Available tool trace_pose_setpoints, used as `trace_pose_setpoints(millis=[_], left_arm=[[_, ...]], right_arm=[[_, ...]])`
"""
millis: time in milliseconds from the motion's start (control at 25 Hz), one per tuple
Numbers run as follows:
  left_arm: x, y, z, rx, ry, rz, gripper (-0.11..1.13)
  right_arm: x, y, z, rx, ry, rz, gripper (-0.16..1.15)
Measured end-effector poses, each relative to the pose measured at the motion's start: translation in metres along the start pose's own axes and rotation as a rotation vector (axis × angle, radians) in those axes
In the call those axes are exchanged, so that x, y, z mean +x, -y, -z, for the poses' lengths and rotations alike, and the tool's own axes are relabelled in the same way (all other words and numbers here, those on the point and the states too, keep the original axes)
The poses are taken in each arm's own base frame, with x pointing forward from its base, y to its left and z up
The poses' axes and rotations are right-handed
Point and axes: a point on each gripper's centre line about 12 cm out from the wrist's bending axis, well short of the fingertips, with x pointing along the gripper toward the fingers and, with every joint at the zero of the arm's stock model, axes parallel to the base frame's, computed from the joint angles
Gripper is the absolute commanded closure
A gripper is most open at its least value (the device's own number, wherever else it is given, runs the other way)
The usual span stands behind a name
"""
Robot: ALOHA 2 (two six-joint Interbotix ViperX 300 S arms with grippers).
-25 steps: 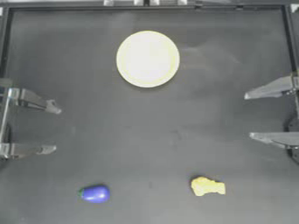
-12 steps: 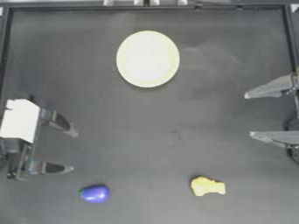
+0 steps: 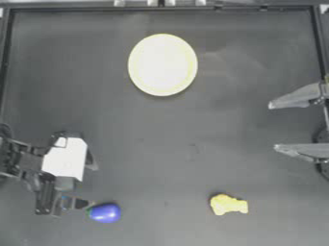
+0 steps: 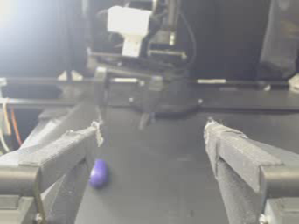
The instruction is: Put purple eggplant on plate
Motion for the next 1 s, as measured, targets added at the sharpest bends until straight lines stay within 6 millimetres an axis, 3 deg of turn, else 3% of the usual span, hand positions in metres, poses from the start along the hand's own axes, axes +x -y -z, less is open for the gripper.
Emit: trace_pose_setpoints(millis=[400, 1000], left_arm=[[0.028, 0.018, -0.013, 0.006, -0.097, -0.012, -0.01], [0.066, 0.042, 0.0, 0.006, -0.221, -0.014, -0.01]], right_arm=[[0.0, 0.0, 0.0, 0.003, 0.0, 0.002, -0.02], [0.0, 0.002, -0.001, 0.008, 0.012, 0.013, -0.02]])
